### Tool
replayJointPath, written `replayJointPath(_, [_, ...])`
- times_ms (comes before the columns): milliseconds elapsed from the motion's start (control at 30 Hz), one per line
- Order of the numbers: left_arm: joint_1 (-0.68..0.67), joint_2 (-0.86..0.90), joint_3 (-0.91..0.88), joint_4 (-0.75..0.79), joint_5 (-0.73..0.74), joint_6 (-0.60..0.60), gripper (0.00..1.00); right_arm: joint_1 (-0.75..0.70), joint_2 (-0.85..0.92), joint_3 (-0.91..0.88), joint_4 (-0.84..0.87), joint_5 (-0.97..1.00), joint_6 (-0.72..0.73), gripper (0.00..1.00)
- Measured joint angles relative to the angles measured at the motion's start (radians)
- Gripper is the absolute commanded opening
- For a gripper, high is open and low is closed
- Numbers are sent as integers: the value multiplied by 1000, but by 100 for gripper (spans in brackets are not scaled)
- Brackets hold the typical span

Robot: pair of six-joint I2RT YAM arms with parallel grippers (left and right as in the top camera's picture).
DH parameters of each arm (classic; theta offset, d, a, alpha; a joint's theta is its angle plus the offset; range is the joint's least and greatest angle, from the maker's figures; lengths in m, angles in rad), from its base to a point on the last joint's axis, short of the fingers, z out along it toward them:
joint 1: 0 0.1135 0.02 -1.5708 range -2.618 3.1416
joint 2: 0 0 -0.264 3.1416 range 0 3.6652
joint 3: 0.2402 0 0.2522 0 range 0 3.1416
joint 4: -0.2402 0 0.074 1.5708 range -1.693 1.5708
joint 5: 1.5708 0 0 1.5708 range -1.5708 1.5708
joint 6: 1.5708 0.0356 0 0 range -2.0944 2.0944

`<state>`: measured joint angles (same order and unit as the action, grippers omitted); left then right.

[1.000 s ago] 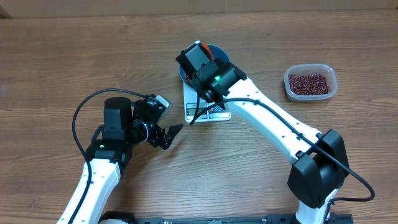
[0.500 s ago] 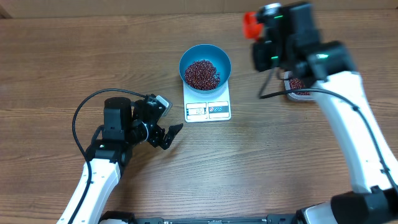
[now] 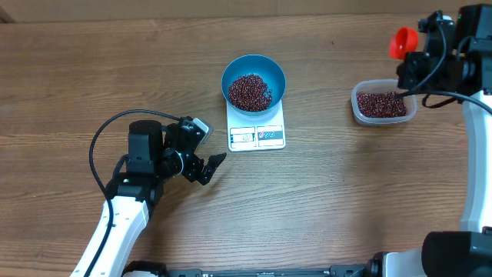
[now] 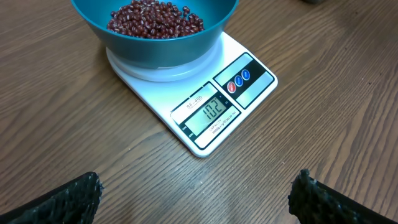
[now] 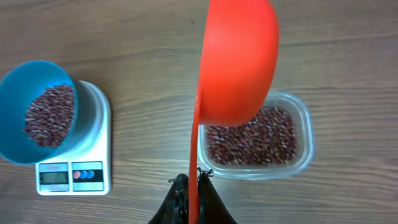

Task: Scoop item into bowl and weigh 150g on scale
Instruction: 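Move the empty red scoop back over the bean tub, then dip the red scoop into the tub beans and lift it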

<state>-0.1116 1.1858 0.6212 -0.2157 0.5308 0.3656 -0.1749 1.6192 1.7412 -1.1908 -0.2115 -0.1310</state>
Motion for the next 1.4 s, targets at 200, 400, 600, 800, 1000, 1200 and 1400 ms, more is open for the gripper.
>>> replayJointPath(200, [0, 0, 0, 0, 0, 0, 99, -19, 72, -51, -11, 38, -42, 4])
replayJointPath(400, [0, 0, 0, 0, 0, 0, 100, -20, 149, -76, -18, 89, -103, 4])
replayJointPath(600, [0, 0, 0, 0, 0, 0, 100, -20, 203, -95, -31, 142, -121, 4])
replayJointPath(800, [0, 0, 0, 0, 0, 0, 100, -20, 206, -99, -33, 157, -162, 4])
replayJointPath(1000, [0, 0, 0, 0, 0, 0, 100, -20, 206, -99, -42, 164, -203, 4])
replayJointPath(1200, [0, 0, 0, 0, 0, 0, 100, -20, 206, -100, -55, 167, -230, 4])
replayJointPath(1400, [0, 0, 0, 0, 0, 0, 100, -20, 206, -100, -56, 206, -237, 4])
